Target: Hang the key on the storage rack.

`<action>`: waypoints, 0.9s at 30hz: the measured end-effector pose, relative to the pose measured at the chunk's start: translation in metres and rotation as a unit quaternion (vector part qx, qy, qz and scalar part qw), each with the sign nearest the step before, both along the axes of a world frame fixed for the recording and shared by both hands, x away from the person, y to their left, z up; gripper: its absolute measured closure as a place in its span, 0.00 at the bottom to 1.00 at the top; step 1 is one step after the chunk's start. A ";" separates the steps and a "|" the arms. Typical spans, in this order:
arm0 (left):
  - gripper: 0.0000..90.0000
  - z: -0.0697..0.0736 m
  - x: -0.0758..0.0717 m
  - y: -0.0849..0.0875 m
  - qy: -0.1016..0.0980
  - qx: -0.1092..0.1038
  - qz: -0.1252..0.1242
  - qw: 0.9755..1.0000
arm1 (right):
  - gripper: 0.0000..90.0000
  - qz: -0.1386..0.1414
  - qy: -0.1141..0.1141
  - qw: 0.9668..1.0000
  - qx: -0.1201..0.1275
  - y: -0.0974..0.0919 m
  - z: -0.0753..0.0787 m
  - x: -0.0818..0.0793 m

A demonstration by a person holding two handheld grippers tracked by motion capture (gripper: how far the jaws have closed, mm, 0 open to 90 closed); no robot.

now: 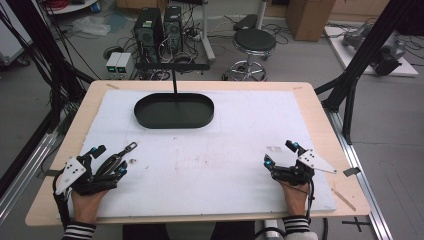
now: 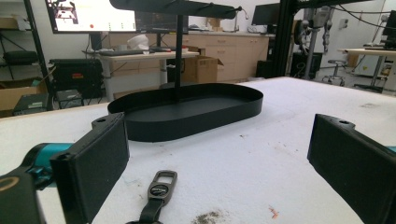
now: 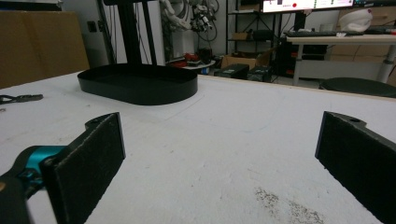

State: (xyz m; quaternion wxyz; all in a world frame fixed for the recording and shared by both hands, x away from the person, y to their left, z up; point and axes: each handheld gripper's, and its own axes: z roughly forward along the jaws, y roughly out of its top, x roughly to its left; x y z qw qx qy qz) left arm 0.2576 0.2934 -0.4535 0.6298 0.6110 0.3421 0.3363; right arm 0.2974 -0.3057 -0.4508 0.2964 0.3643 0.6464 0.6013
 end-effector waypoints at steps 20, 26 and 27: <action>0.07 0.000 0.001 0.002 0.002 -0.008 -0.007 1.000 | 0.00 0.002 -0.002 1.000 -0.003 0.000 0.000 0.000; 0.06 0.004 0.001 0.004 0.009 -0.009 -0.002 1.000 | 0.00 -0.001 -0.006 1.000 -0.007 0.001 0.000 0.000; 0.02 0.005 0.002 0.004 0.011 -0.007 0.000 1.000 | 0.00 -0.001 -0.004 1.000 -0.006 0.001 0.000 0.000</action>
